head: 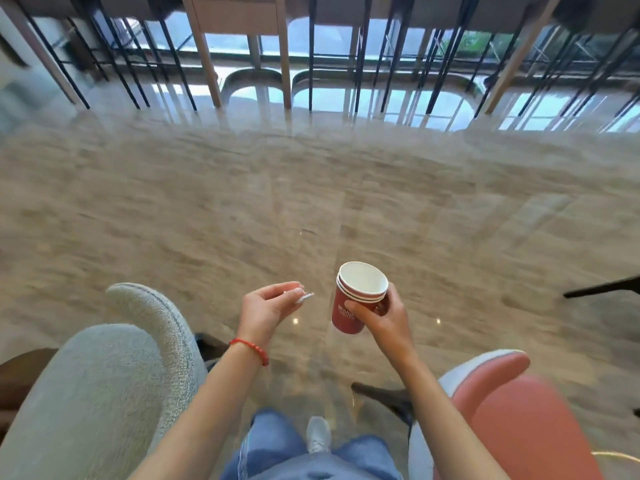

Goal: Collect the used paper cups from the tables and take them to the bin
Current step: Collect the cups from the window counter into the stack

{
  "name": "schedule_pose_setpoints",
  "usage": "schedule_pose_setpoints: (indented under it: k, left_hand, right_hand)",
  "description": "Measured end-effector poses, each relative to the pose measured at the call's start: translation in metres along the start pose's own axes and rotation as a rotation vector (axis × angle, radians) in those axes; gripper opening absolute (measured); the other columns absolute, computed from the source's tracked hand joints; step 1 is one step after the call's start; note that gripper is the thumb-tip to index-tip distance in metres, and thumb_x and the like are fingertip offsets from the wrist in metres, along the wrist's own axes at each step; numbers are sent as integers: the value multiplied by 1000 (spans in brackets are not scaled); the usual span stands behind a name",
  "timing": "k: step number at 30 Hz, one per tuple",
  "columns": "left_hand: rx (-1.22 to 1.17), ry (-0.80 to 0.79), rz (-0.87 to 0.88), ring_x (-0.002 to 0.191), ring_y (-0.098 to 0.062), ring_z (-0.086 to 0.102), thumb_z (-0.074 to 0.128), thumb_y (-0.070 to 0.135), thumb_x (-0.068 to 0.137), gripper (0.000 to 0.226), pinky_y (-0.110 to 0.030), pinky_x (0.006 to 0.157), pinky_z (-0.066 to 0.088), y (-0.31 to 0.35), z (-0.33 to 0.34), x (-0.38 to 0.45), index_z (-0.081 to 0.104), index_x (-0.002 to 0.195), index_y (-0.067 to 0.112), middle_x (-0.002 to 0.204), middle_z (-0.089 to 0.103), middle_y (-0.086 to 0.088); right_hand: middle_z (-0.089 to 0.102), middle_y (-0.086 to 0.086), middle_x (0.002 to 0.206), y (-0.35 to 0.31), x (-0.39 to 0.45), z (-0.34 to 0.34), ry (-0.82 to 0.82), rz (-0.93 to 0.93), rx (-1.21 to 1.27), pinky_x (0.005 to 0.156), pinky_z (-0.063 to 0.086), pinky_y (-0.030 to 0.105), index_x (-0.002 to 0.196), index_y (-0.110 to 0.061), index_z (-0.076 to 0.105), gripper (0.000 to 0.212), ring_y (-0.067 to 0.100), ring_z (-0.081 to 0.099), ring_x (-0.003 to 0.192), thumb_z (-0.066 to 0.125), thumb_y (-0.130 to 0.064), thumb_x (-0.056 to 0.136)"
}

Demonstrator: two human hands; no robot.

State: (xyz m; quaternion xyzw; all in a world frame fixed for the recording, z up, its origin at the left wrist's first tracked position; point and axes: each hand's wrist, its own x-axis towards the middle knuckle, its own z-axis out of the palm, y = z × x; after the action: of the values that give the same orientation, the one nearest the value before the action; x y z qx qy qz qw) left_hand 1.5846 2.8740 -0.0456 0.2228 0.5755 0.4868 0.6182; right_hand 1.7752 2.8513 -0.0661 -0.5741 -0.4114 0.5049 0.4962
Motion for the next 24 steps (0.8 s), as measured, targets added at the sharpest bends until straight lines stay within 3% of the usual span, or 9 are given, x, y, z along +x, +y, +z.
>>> schedule_pose_setpoints:
  k: [9,24]
  left_hand:
    - [-27,-47,38,61,-12,69,67,-10,73,10,-16,60,55,73,46,109,68,78,-2,65,72,-5]
    - [10,-73,43,61,-12,69,67,-10,73,11,-17,63,56,195,90,331,68,74,1,63,72,-3]
  right_hand:
    - [69,-10,97,-39,131,22,16,-55,-22,73,50,14,105,-27,56,50,-3,64,86,81,-6,67]
    - [69,-6,100,-79,362,91,52,-39,-2,73,50,16,107,-24,57,51,0,65,88,82,-7,66]
